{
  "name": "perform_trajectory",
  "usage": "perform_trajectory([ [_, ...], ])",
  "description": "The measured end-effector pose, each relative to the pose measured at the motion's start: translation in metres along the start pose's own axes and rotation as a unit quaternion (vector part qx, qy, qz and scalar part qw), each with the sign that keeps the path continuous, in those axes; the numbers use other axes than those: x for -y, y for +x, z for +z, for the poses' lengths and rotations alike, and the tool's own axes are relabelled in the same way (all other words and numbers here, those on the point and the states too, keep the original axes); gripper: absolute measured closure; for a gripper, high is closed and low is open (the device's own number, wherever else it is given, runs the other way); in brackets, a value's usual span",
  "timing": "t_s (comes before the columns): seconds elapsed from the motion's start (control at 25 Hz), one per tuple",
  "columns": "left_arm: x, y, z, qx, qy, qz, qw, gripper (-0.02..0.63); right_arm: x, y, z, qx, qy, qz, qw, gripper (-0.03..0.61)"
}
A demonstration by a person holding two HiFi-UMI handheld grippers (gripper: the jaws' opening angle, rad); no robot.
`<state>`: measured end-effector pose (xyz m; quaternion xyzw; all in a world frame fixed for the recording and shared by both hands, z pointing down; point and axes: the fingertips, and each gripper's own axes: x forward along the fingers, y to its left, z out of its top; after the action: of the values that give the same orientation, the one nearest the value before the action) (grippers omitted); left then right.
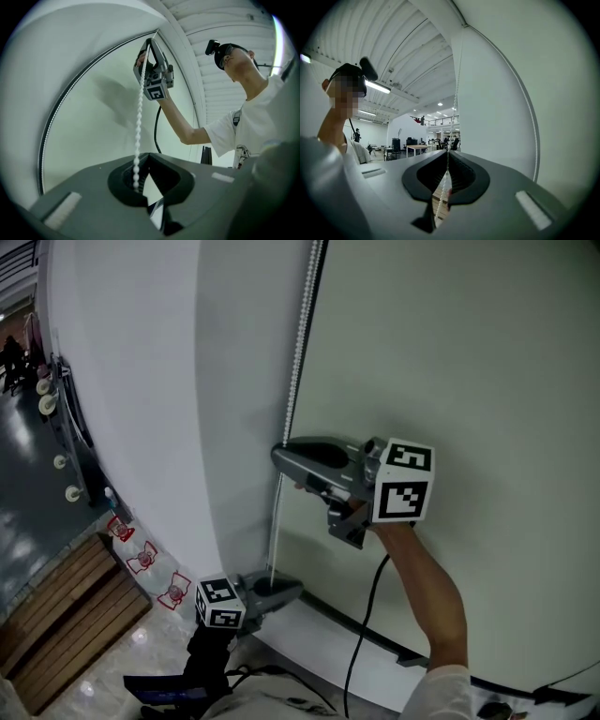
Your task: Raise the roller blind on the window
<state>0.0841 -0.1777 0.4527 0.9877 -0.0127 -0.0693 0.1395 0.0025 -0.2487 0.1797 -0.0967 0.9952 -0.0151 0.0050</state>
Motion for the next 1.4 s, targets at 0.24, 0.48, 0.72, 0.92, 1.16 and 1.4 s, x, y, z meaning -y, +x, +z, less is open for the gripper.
perform_trajectory([
  [0.24,-0.001,0.012,0.034,0.004,-0.012,0.004,0.9999,0.615,0.010,-0.002,-0.016,-0.027,0.032,0.003,0.999,0.565],
  [0.48,-0.002,0.003,0.006,0.001,-0.008,0.007,0.9999,0.615,-0.005,0.000,-0.110,-0.076,0.053,0.004,0.996,0.565],
  [0.72,-0.003,-0.002,0.002,-0.001,-0.004,0.007,1.0000,0.615,-0.014,-0.005,-0.154,-0.092,0.092,0.015,0.991,0.565],
  [0.92,-0.002,0.001,0.009,-0.001,0.003,0.004,1.0000,0.615,-0.014,-0.008,-0.137,-0.075,0.016,0.012,0.997,0.462],
  [1.16,-0.005,0.003,0.007,0.000,0.001,0.002,1.0000,0.615,0.015,-0.008,-0.029,0.013,-0.021,-0.005,1.000,0.368],
  [1.4,0.006,0.007,0.033,0.004,-0.004,0.000,1.0000,0.615,0.029,-0.001,0.116,0.059,-0.077,-0.014,0.995,0.382],
])
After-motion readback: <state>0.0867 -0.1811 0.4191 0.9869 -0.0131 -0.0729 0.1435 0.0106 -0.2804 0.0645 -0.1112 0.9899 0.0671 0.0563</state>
